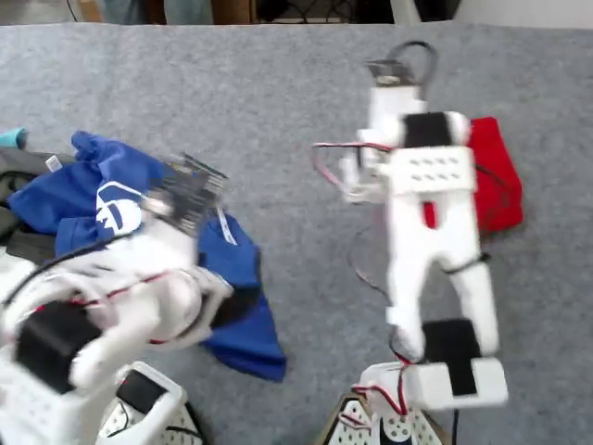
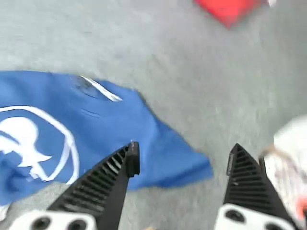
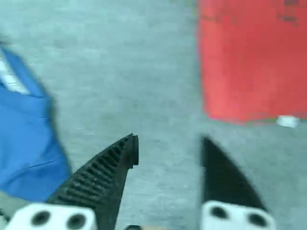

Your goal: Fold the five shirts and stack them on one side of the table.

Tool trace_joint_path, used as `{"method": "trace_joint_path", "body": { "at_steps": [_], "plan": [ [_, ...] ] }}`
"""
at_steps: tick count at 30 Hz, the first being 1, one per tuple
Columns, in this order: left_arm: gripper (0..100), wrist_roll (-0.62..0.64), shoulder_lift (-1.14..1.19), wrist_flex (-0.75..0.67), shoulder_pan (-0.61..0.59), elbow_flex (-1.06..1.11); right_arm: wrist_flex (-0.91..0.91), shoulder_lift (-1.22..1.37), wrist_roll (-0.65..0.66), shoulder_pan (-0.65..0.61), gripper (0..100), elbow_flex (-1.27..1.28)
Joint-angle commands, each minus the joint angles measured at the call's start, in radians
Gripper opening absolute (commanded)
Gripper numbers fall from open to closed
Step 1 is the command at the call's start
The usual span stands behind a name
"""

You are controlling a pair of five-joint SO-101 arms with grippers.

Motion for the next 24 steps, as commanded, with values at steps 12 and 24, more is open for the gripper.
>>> {"method": "trace_joint_path", "body": {
  "at_steps": [12,24],
  "plan": [
    [33,-0.064,-0.002,-0.47,-1.194,0.395,0.074,0.702,-0.115,-0.591,35.1,-0.618],
    [32,-0.132,0.002,-0.641,-1.342,0.608,0.097,0.974,-0.109,-0.589,1.1,-0.766]
  ]
}}
